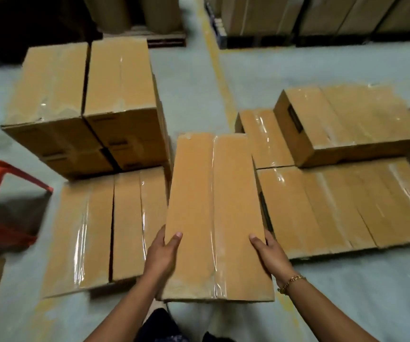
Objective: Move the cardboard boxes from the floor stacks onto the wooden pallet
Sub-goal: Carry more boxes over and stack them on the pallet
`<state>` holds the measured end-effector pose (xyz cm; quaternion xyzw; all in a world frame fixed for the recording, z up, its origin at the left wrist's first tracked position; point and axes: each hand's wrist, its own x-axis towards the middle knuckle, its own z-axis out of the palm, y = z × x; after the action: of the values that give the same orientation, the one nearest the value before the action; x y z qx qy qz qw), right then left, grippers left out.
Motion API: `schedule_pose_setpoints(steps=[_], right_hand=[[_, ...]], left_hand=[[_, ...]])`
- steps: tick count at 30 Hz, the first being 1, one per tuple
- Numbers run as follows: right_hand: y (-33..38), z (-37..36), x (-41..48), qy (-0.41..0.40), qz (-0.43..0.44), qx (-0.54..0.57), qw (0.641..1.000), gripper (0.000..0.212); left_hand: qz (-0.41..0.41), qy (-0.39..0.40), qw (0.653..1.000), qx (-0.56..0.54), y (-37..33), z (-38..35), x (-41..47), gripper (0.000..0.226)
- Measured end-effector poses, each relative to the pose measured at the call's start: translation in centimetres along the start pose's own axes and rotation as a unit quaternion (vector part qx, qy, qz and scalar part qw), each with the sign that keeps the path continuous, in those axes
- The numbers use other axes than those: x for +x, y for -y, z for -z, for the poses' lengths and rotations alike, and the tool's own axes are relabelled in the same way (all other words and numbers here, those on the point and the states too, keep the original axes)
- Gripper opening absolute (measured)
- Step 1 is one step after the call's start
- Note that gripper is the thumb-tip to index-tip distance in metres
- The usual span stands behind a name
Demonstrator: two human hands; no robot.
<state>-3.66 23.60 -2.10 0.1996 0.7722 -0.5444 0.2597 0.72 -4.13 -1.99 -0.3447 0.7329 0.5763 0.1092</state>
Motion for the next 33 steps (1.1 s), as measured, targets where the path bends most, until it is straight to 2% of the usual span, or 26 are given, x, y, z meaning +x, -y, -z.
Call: schedule_pose_setpoints(steps=[7, 9, 11, 13, 16, 20, 23, 27, 33], right_hand=[[1.4, 9.2, 2.8, -0.075, 0.014, 0.047, 0.996, 0.051], [2.1, 10.9, 4.2, -0.085, 0.012, 0.06, 0.995, 0.047], [2.8, 12.4, 6.0, -0.091, 0.009, 0.059, 0.994, 0.042], [3.4, 13.9, 8.2, -0.104, 0.0, 0.053, 0.993, 0.052], [4.3, 16.1, 11.3, -0.121, -0.016, 0.033, 0.992, 0.069], [5.8, 18.8, 15.2, -0.147, -0.03, 0.007, 0.989, 0.071], [6.3, 21.0, 17.9, -0.151, -0.036, 0.0, 0.988, 0.07], [6.8, 24.7, 20.9, -0.147, -0.034, -0.015, 0.988, 0.087], [6.2, 32.1, 26.6, -0.124, -0.015, -0.04, 0.991, 0.084]], left_hand=[[-0.044, 0.066, 0.997, 0.021, -7.0, -8.2, 2.5, 0.054], [-0.059, 0.071, 0.996, 0.02, -8.4, -10.3, 4.0, 0.054], [-0.06, 0.072, 0.995, 0.021, -9.8, -12.4, 5.4, 0.044], [-0.051, 0.078, 0.995, 0.023, -10.9, -14.5, 7.2, 0.04], [-0.037, 0.094, 0.994, 0.035, -12.1, -17.4, 10.2, 0.055], [-0.024, 0.092, 0.994, 0.047, -15.0, -21.1, 12.8, 0.042], [-0.017, 0.097, 0.994, 0.051, -17.0, -23.8, 14.3, 0.042], [-0.011, 0.091, 0.994, 0.064, -18.8, -27.9, 15.7, 0.045], [0.005, 0.061, 0.997, 0.053, -20.4, -35.7, 16.3, 0.047]])
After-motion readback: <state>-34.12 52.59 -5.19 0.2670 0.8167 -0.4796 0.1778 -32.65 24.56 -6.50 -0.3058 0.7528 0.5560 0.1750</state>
